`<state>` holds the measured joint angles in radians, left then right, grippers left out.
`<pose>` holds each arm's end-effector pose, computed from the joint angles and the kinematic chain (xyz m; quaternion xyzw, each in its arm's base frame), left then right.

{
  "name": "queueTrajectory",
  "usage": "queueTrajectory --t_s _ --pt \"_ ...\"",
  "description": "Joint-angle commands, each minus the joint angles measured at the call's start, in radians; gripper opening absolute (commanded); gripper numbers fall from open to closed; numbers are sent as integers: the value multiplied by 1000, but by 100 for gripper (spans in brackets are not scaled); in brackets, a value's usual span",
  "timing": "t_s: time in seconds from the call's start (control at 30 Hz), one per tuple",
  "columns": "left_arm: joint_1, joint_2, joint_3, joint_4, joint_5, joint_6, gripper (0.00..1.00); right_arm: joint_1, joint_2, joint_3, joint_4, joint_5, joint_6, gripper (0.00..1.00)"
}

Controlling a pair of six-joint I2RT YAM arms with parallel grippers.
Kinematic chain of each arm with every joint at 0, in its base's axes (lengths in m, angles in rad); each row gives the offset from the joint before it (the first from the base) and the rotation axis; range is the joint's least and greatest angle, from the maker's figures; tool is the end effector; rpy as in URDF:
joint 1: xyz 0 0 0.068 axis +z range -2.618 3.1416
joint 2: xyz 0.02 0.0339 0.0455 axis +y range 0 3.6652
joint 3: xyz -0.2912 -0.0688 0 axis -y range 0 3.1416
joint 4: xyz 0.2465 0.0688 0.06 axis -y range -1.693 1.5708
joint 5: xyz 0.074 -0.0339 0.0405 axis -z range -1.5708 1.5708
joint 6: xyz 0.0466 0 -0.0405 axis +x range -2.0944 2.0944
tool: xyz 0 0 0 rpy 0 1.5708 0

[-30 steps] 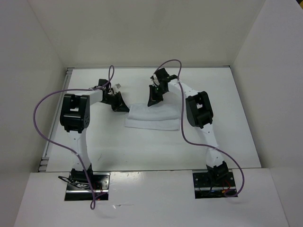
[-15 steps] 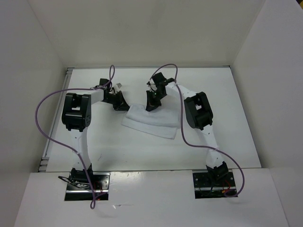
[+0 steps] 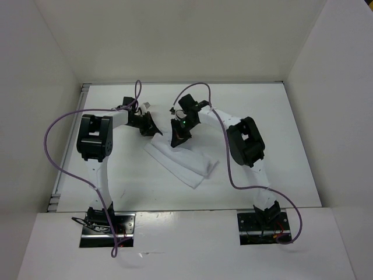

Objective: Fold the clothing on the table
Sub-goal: Fold the skirt

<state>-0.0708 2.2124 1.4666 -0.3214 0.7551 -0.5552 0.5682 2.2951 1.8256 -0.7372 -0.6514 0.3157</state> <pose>0.4647 -0.0650 0.1291 -0.1268 0.8960 -0.4110 0.1104 0.4058 0.2926 0.1698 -0.1748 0.9171 0.3578 0.0205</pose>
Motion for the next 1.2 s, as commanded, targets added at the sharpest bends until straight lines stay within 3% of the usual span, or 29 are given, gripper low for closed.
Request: queueTrajectory --t_s 0.0,0.3,0.53,0.6,0.67,0.77,0.93,1.17 --pt "-6 36 14 24 -46 11 0 68 -109 0 -14 -82 -10 5" --pt "-6 5 32 15 -27 1 0 160 -129 69 -21 -205 28 7" --pt "23 -128 41 -10 -3 14 1 53 -264 -18 -31 -21 37 8" --pt "23 -158 32 -31 7 23 2 9 -275 -37 -31 102 37 8" --pt "23 -195 8 -31 7 23 2 -13 -263 -28 -31 232 37 9" --pt "23 -232 -23 -41 7 32 4 -28 -186 18 -31 280 37 9" --pt "43 -266 -49 -73 7 52 4 10 -59 41 -16 234 57 9" --pt "88 -324 -74 -82 7 61 6 196 -103 51 -76 102 19 9"
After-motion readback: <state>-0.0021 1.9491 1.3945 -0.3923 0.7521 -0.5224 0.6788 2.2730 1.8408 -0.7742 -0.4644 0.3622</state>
